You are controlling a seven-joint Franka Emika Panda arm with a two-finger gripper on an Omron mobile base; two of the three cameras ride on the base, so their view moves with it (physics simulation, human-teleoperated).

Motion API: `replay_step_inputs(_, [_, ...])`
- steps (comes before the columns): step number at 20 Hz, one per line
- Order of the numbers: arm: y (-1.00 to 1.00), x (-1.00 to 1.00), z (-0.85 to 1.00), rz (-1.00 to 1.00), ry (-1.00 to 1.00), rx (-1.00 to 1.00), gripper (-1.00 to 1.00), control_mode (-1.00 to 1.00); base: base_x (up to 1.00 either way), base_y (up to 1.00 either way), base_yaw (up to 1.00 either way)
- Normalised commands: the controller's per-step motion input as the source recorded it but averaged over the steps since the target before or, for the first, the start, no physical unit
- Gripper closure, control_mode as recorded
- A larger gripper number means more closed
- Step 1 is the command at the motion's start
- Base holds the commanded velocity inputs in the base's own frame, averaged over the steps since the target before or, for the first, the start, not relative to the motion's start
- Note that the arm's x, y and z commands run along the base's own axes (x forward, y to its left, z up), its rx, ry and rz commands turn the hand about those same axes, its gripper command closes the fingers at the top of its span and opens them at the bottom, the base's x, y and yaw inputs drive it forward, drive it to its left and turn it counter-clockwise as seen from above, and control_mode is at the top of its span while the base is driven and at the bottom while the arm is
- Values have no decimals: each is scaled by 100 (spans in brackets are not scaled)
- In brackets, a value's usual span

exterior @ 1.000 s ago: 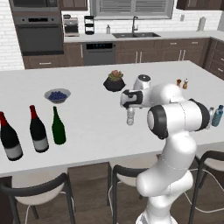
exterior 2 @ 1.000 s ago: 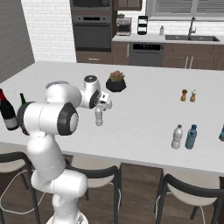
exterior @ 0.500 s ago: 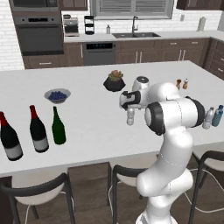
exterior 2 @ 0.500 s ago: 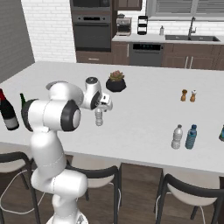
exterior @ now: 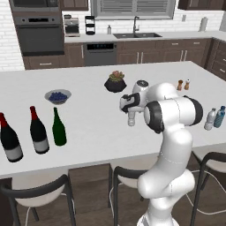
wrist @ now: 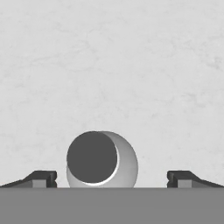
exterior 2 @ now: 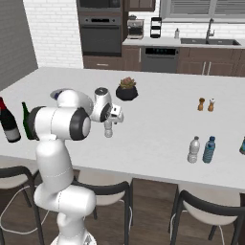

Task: Move the plastic bottles in the middle to the plastics group, and the glass bottles in the middle to the glass group.

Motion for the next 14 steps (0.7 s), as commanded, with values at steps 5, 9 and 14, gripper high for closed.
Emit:
replay_step_inputs(5, [0,1,0,0,-2,0,-100,-100,0,0,0])
replay_step_inputs(9, [0,0,0,0,-2,0,100,-100,0,0,0])
replay_step_inputs(14, [0,-4,0,0,-3,0,100,-100,0,0,0])
